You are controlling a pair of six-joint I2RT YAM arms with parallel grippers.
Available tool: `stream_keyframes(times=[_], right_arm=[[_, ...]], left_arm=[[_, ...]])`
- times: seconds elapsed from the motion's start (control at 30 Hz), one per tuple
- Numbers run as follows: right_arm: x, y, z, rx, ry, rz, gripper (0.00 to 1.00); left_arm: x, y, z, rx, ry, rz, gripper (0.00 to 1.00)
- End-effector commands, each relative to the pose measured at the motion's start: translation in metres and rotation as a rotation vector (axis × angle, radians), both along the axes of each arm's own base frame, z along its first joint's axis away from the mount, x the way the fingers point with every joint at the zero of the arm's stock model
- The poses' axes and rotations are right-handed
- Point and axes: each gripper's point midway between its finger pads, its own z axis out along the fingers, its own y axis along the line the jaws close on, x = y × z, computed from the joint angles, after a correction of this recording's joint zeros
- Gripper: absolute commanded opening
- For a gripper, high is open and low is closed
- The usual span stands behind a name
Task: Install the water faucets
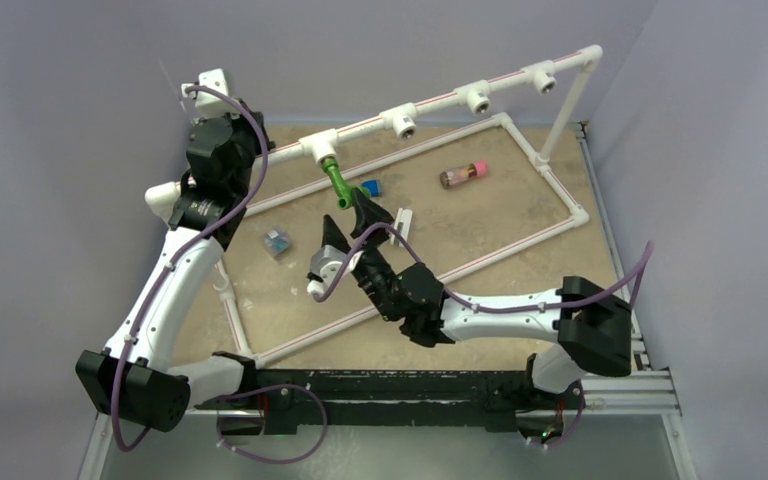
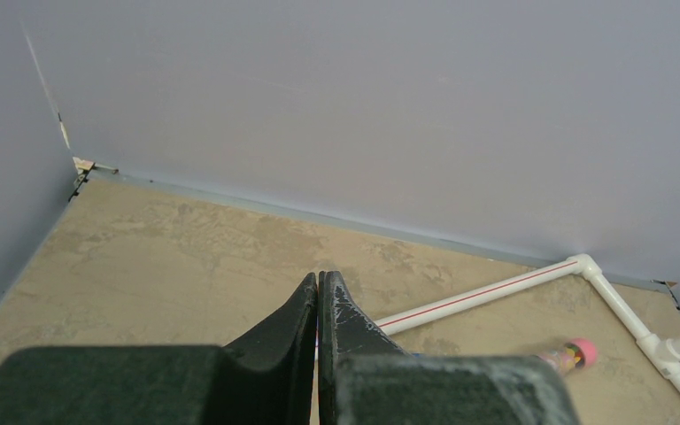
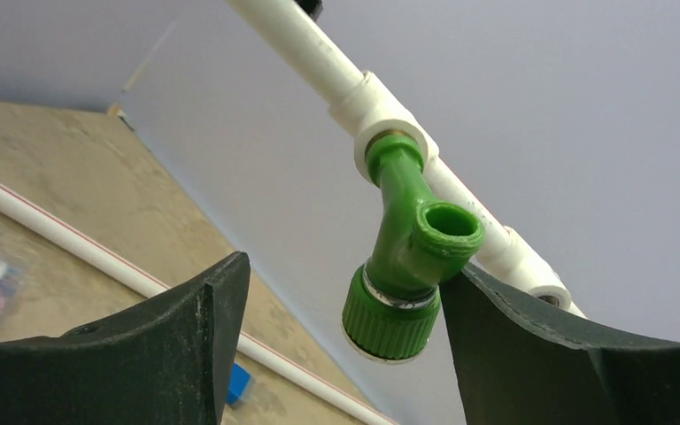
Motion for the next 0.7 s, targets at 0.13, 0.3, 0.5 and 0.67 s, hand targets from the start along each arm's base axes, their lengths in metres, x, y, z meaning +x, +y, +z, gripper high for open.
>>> stream_keyframes(times=[0.13,0.3,0.5,0.67], right_arm=[[0.009,-0.018,0.043,0.117,-0.093,-0.142,0.7],[0.011,-0.016,0.047,0.138,-0.084,-0.144,0.57],[0.017,-0.018,0.054,0.201,-0.042,-0.144,0.23],[0.017,-0.02,0.062,0.274,-0.001,-0.118,0.0]], left_arm=[[-0.011,0.003,-0.112,0.096,0.356,-0.002,0.0],[-0.01,0.001,-0.112,0.093,0.355,-0.006,0.0],[-0.01,0.001,-0.113,0.093,0.357,-0.006,0.0],[-0.01,0.001,-0.114,0.094,0.358,-0.006,0.0]])
